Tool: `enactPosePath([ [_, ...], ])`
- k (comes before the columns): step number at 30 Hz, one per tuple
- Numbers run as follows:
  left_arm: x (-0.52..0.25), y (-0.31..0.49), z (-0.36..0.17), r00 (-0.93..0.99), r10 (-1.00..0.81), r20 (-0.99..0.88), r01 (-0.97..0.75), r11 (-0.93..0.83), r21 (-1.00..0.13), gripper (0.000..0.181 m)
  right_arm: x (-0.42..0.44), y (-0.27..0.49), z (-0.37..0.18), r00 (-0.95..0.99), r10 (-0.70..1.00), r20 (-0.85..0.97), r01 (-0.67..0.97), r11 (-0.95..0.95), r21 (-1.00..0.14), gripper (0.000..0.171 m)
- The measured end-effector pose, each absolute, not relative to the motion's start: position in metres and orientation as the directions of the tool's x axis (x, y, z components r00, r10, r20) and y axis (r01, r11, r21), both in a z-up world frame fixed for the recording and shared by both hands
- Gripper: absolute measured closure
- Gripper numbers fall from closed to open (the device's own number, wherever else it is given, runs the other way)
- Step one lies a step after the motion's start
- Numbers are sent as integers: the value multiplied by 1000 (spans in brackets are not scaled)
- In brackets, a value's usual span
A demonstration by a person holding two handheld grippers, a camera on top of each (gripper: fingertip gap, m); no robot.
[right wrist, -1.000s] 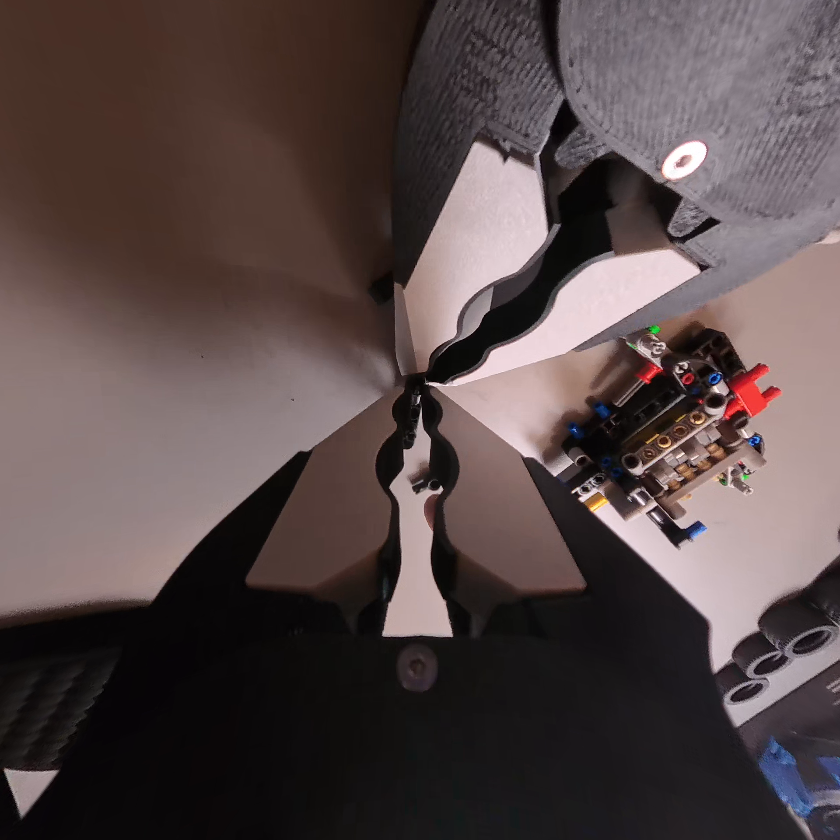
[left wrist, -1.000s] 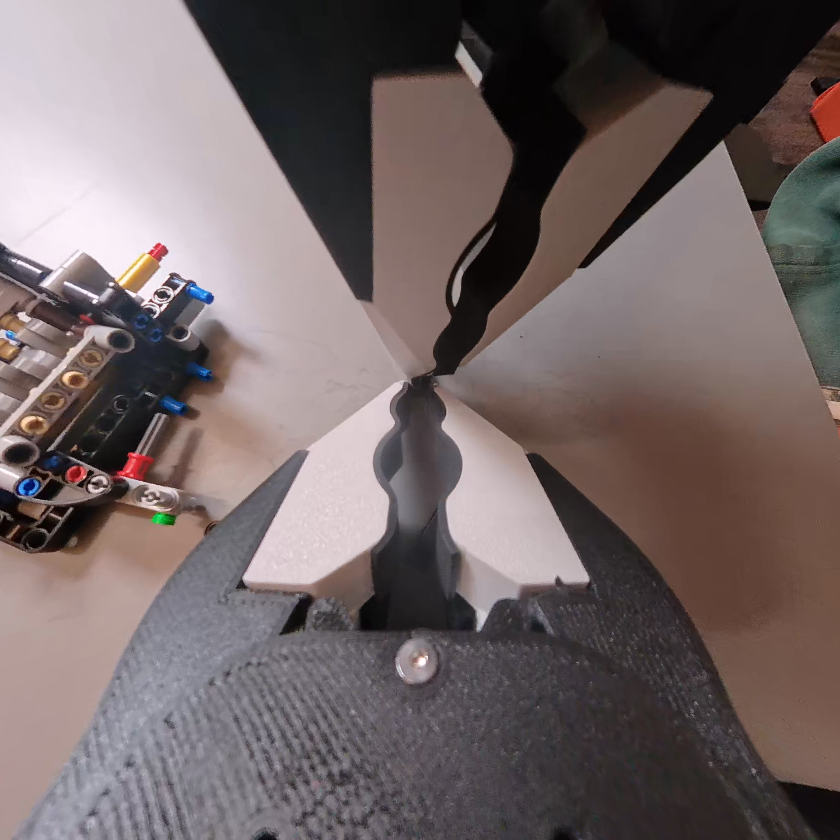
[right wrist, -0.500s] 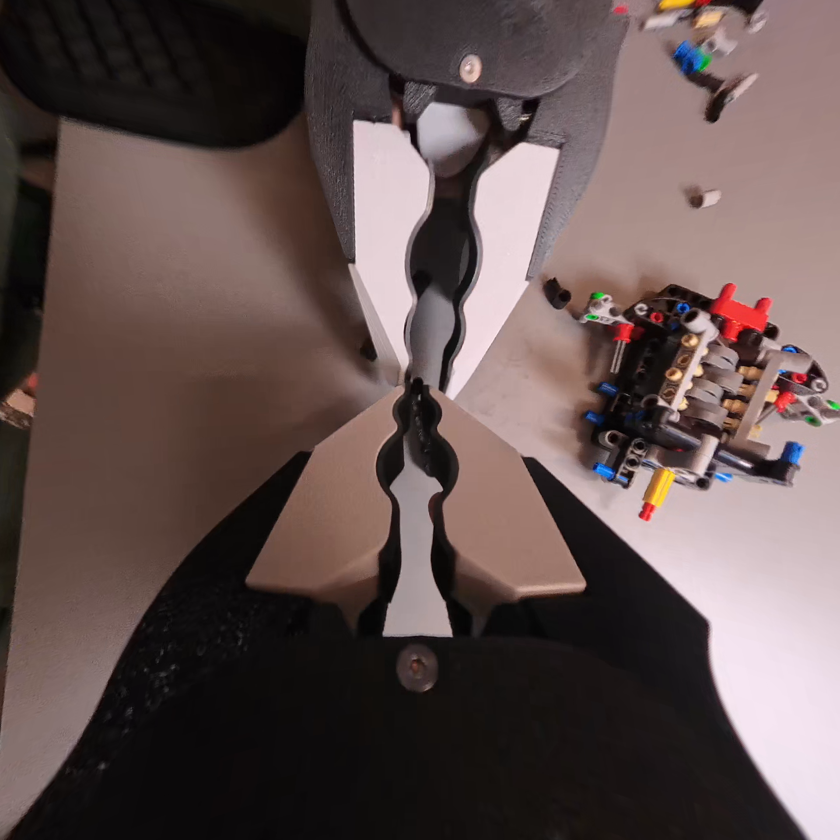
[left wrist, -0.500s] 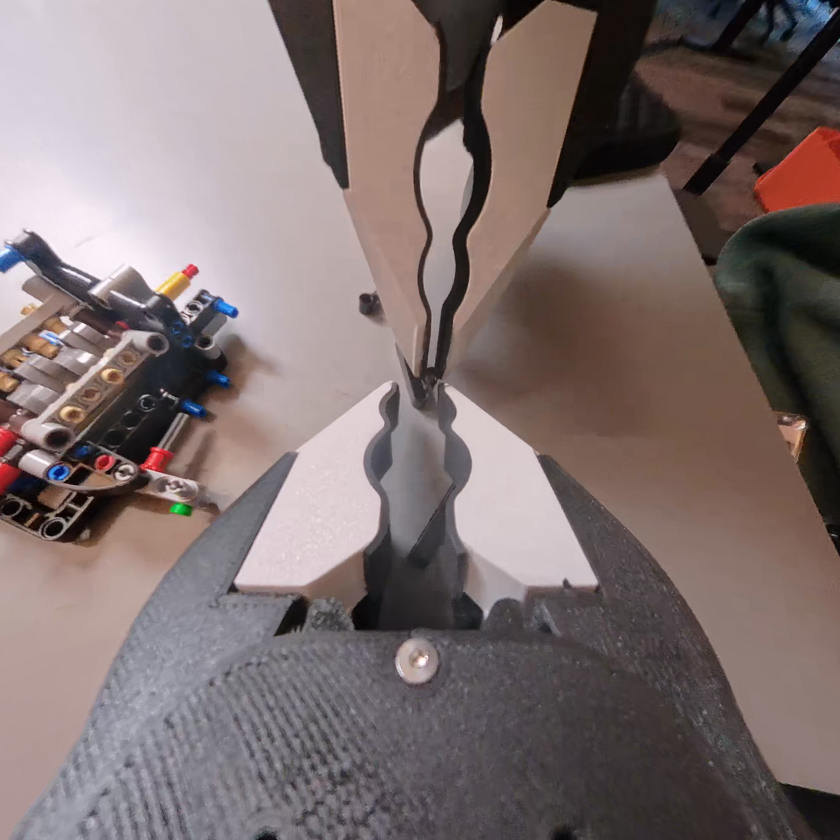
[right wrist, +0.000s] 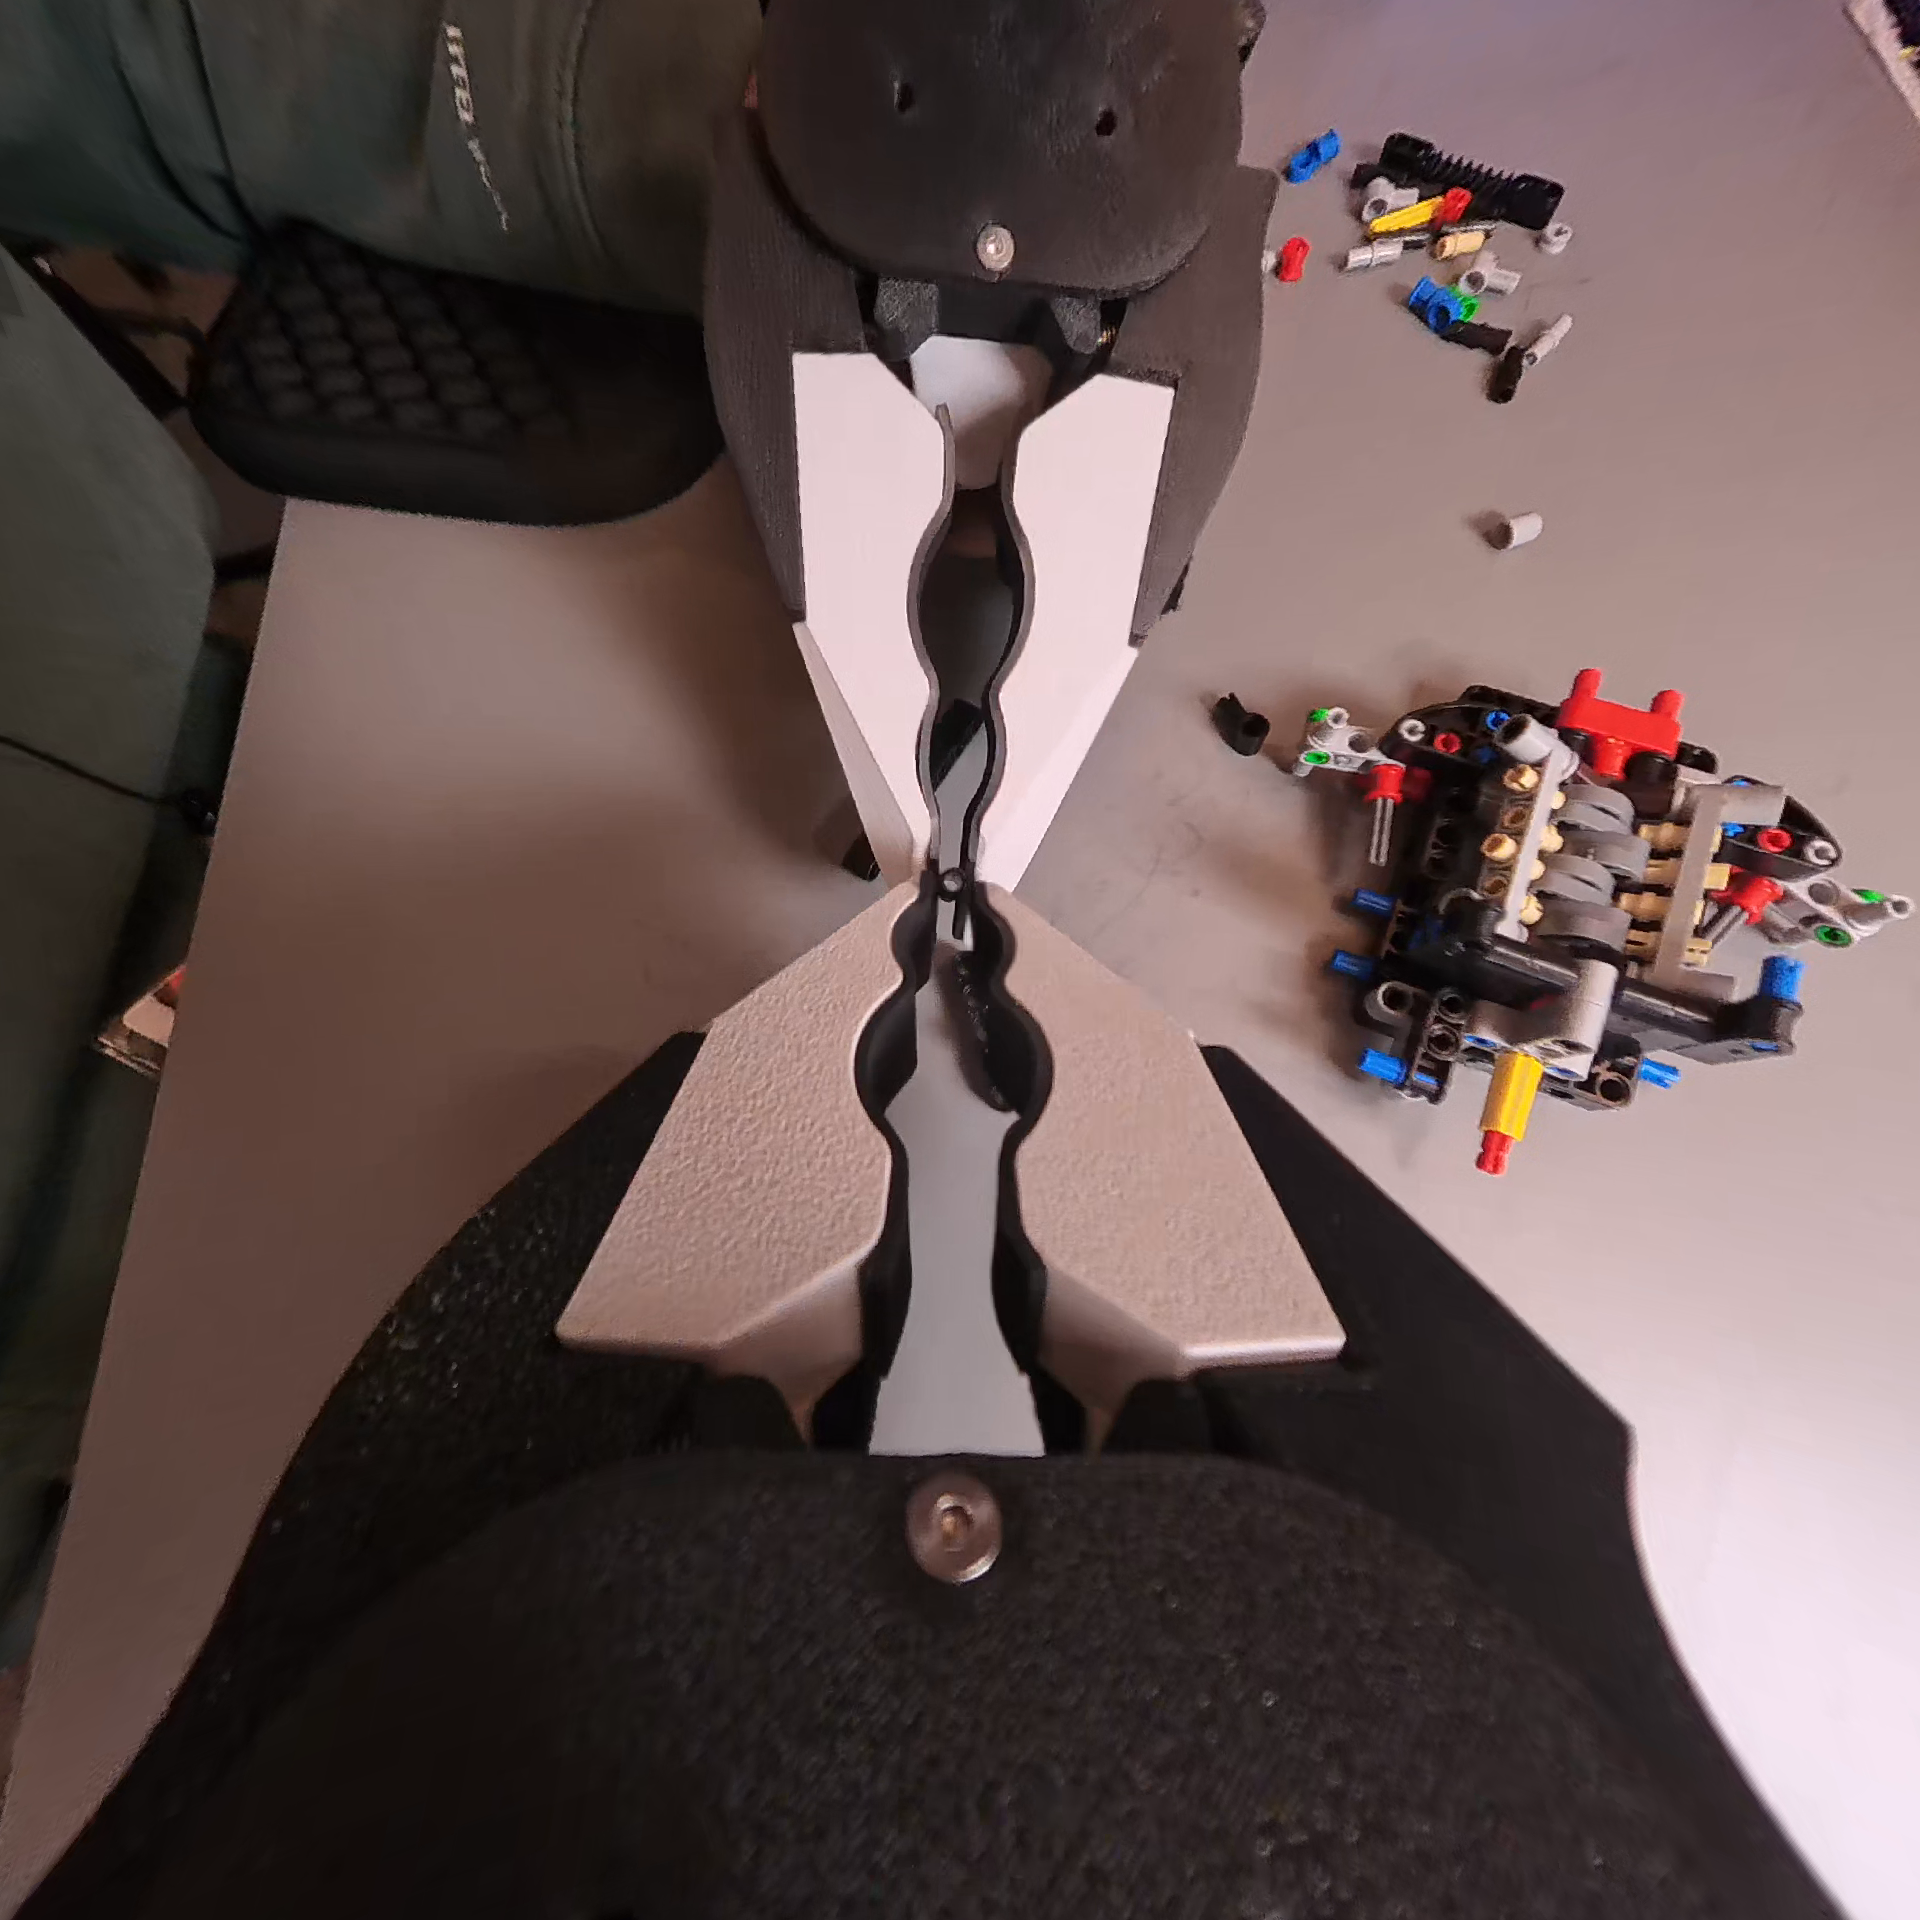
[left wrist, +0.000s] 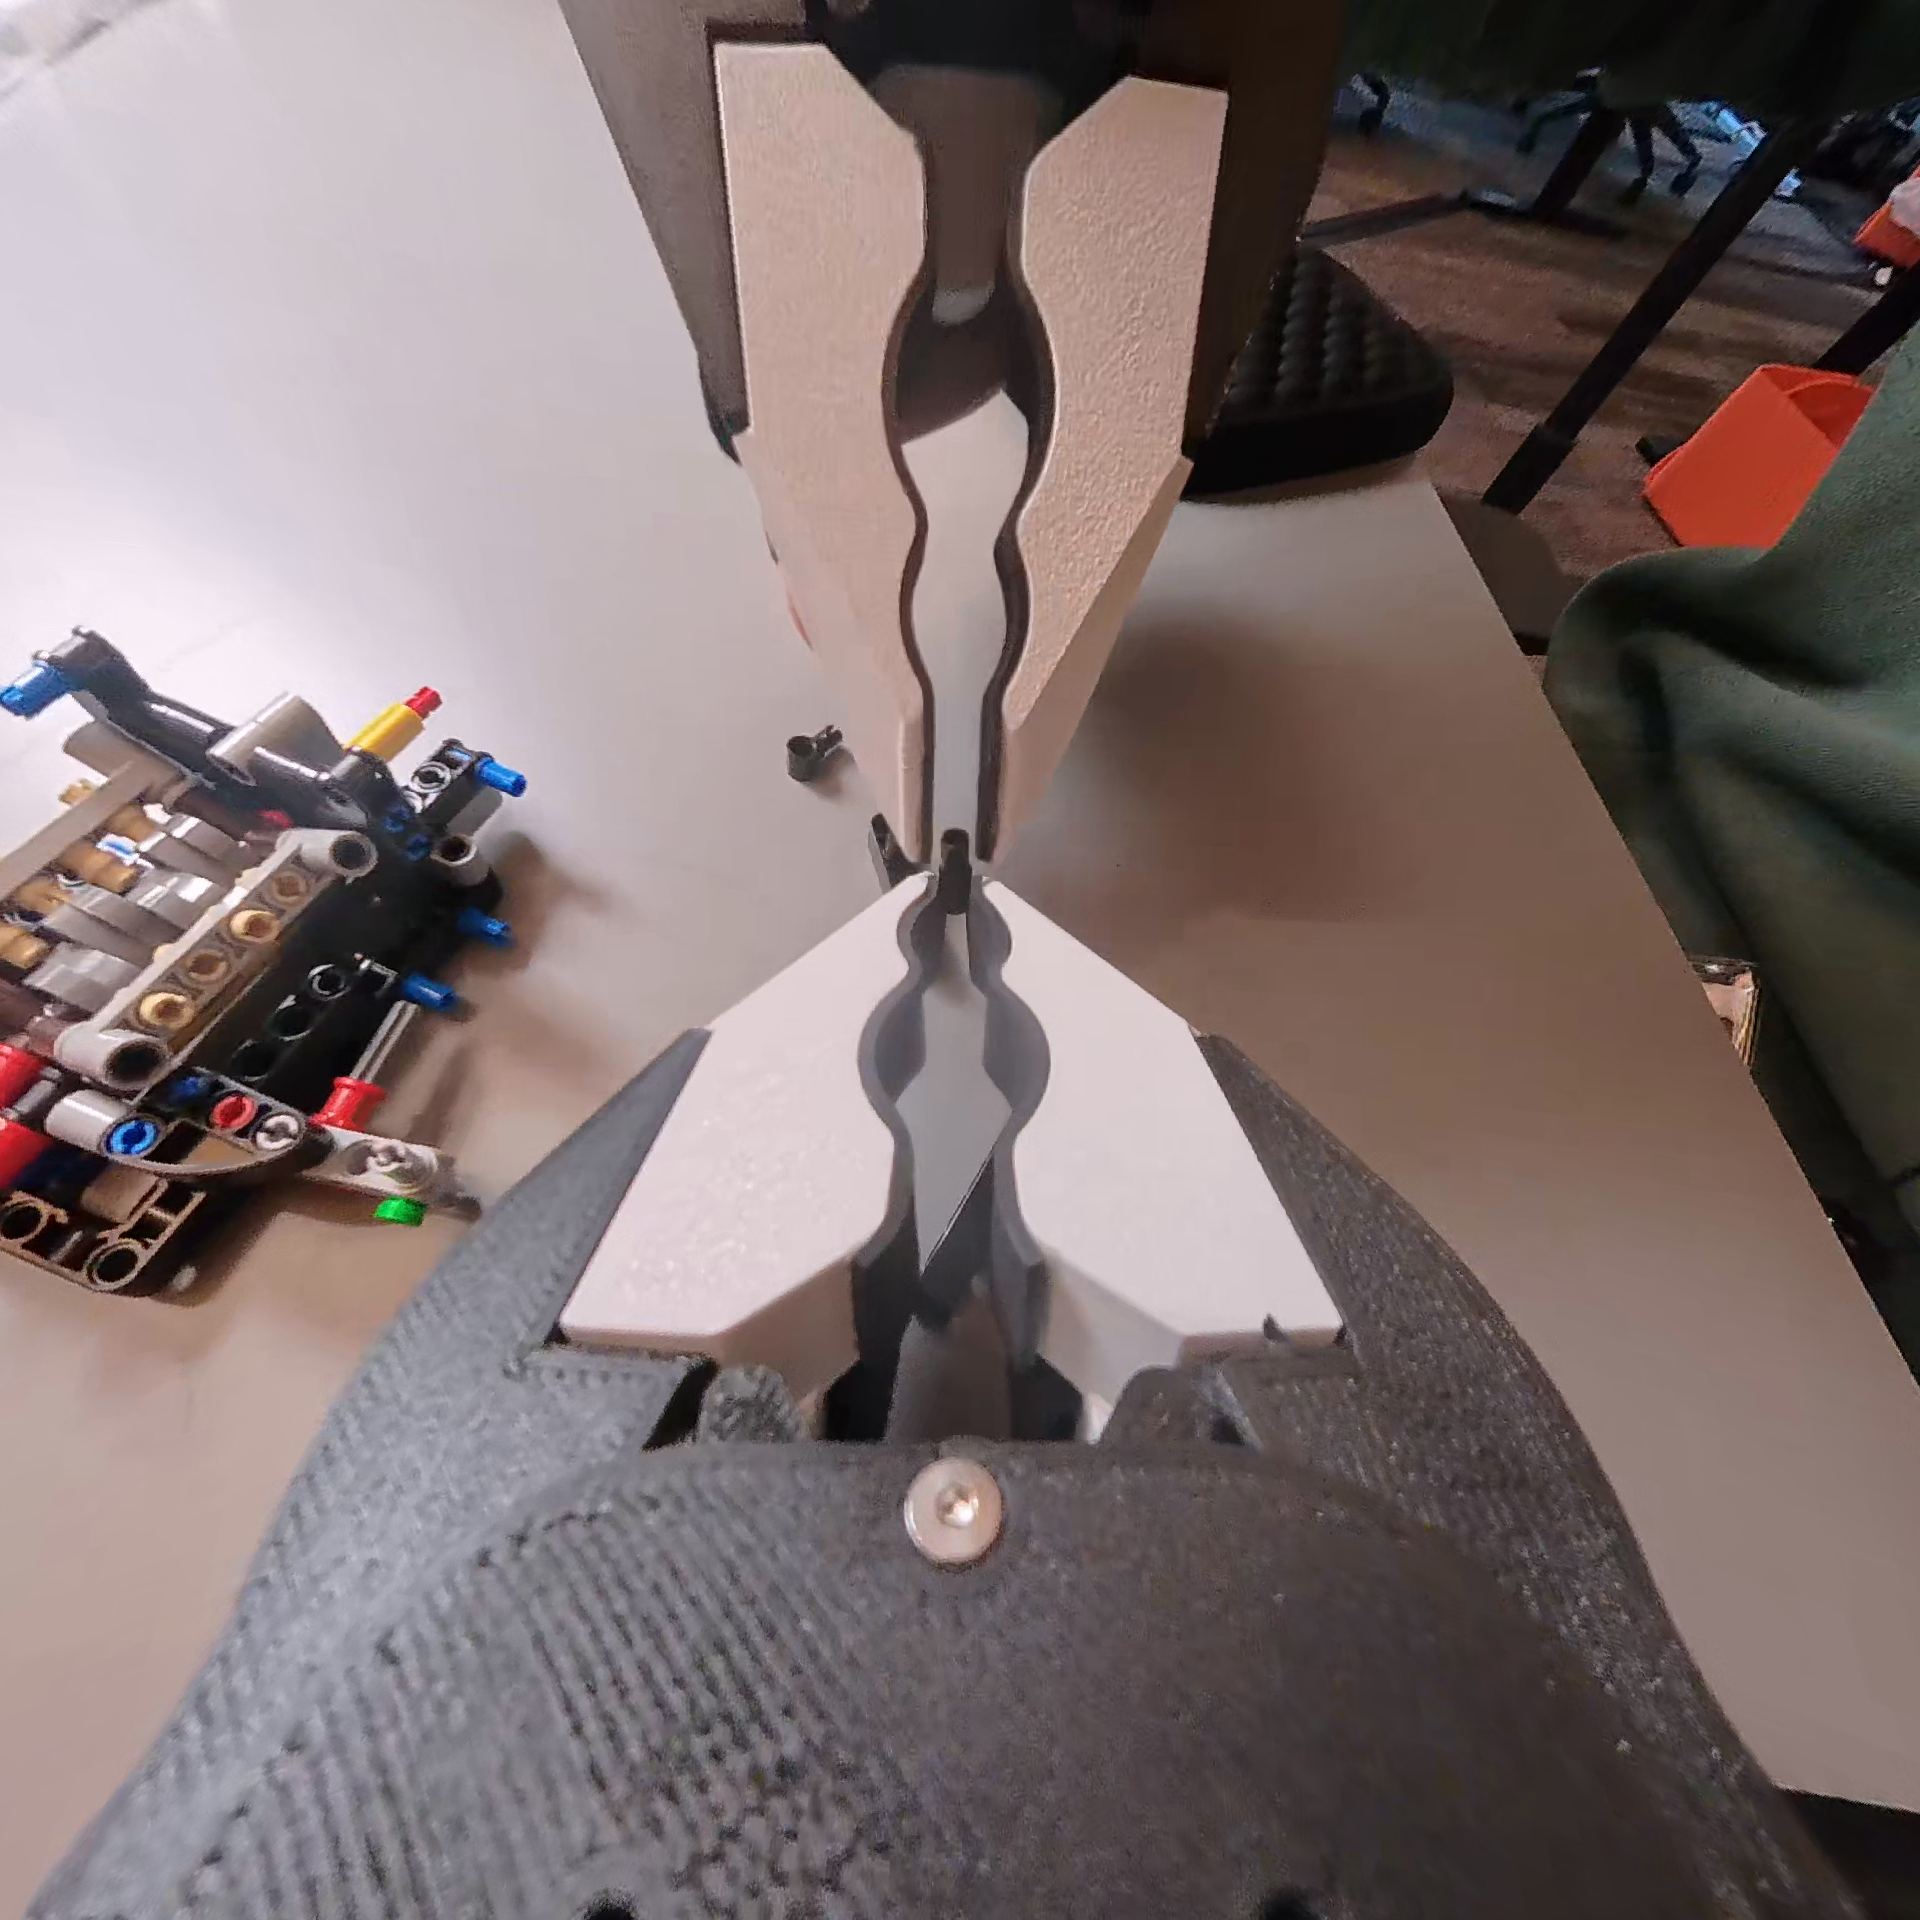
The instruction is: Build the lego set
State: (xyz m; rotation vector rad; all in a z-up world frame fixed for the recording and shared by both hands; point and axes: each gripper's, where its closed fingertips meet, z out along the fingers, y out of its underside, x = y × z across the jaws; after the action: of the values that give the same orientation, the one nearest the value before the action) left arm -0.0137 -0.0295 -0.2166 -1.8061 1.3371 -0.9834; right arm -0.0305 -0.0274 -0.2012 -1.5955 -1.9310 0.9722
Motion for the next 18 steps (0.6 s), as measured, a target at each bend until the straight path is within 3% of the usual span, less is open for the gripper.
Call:
enactPosePath([
  [18, -15, -26, -223, 243, -953, 179, -503, -282, -817, 179, -32, -25, -207, -268, 963, 0, 741, 207, -639, 168],
])
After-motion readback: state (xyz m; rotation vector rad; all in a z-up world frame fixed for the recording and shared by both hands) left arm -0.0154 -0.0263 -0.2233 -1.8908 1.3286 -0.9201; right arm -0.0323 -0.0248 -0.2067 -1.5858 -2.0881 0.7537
